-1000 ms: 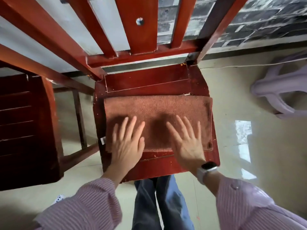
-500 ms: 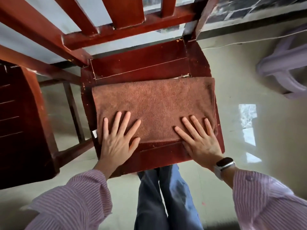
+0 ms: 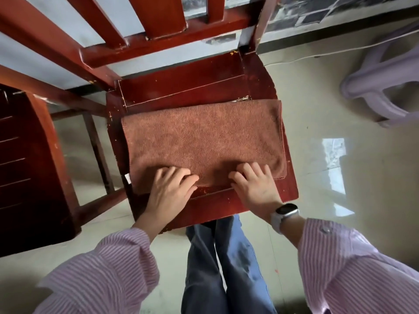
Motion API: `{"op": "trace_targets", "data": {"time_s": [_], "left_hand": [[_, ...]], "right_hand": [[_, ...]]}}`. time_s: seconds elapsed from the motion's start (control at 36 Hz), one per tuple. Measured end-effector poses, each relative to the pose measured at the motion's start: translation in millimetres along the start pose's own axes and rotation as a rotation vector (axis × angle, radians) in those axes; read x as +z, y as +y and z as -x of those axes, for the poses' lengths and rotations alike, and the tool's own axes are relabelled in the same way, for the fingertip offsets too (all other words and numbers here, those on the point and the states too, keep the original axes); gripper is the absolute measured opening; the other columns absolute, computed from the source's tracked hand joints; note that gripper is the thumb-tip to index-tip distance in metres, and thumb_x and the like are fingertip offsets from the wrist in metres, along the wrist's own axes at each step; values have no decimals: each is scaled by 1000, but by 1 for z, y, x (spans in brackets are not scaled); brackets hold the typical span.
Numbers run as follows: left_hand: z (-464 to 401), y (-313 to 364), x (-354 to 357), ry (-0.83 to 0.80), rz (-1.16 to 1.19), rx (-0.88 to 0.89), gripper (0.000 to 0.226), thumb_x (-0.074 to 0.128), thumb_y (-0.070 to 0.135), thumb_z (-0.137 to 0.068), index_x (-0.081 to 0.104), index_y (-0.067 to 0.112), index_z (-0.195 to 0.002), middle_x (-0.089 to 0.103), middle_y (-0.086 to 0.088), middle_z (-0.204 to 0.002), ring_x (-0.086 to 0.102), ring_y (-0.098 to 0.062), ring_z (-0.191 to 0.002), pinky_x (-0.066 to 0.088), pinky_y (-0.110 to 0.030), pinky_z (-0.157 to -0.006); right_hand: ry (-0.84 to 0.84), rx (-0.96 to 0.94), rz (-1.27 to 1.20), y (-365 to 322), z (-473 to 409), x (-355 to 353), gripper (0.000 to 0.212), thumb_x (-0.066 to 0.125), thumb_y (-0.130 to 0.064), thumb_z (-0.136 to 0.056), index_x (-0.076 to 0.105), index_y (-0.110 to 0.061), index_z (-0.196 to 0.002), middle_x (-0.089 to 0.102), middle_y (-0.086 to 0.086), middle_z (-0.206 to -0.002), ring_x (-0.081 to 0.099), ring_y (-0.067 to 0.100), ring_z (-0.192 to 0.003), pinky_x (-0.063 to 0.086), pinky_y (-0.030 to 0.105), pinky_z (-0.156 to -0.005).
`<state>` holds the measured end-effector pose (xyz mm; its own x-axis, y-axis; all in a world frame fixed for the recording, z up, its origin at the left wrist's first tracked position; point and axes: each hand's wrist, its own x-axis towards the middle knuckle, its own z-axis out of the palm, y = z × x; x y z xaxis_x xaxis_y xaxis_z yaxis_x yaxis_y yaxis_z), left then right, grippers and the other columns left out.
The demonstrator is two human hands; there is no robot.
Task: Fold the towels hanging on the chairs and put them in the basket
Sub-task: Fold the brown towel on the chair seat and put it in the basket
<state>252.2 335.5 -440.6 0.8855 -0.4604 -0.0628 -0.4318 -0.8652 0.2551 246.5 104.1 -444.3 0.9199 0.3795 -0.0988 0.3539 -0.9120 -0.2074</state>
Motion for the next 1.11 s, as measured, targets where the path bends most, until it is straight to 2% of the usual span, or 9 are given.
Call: {"op": "trace_targets", "data": {"time_s": [0.19,0.39,0.5,0.67,0.78,0.83,0.94,1.0,1.11], "left_hand": [[-6,-1,-9,43,135,22,6,67,12,-80,71,13,-84,64,-1,-81,60,-23,-73,44,-37,-67],[3,1,-14,109,98,73,8,65,9,-82,71,14,-84,63,-1,-77,58,-22,-69,44,-37,-63],[9,3,-5,63,58,89,13,69,6,-77,71,16,-86,62,0,-78,58,-20,-70,41,-35,-65],[23,8,-1,12,-62,103,25,61,19,-82,64,16,-106,63,-2,-97,53,-21,-89,39,-38,-77],[48,9,0,-104,-168,106,41,59,20,-81,57,17,-121,60,-4,-119,48,-25,-106,38,-45,-91],[50,12,-3,-142,-147,65,38,52,26,-83,57,17,-121,59,-3,-121,47,-25,-107,39,-46,-91],[30,21,-14,-59,-3,-33,26,49,27,-84,67,17,-100,64,-2,-102,50,-23,-97,37,-42,-82],[11,26,-19,-7,23,-90,22,49,26,-84,67,17,-94,62,-3,-98,50,-23,-96,36,-41,-82],[-39,35,-19,-27,14,-230,39,41,29,-87,53,18,-123,53,-7,-130,40,-25,-121,26,-47,-100]], "right_hand": [[-29,-44,-86,5,-9,-9,9,62,-15,-71,65,-19,-78,60,1,-78,56,25,-70,44,37,-61],[45,-194,-47,10,-2,-9,21,44,-10,-76,50,-18,-95,58,2,-80,37,19,-77,42,37,-63],[-4,-203,-2,10,1,-2,23,44,-11,-77,60,-18,-92,57,2,-78,38,20,-76,32,37,-68],[-24,-205,16,6,10,-3,25,62,-17,-74,58,-18,-99,59,3,-86,42,22,-80,29,37,-68],[-21,-290,41,18,33,-5,43,45,-13,-77,55,-12,-118,52,5,-111,45,24,-100,35,39,-76],[-51,-298,14,22,42,-5,44,41,-12,-76,59,-12,-117,54,5,-116,46,24,-107,34,39,-85],[-124,-193,-157,24,37,-19,38,47,-14,-77,54,-15,-115,65,4,-110,56,22,-100,44,39,-79],[-109,-107,-179,22,19,-31,38,44,-18,-80,48,-17,-118,64,5,-109,56,24,-93,39,38,-76],[-69,52,-104,17,-34,-44,45,38,-20,-85,39,-16,-130,50,12,-135,49,32,-121,38,50,-99]]}}
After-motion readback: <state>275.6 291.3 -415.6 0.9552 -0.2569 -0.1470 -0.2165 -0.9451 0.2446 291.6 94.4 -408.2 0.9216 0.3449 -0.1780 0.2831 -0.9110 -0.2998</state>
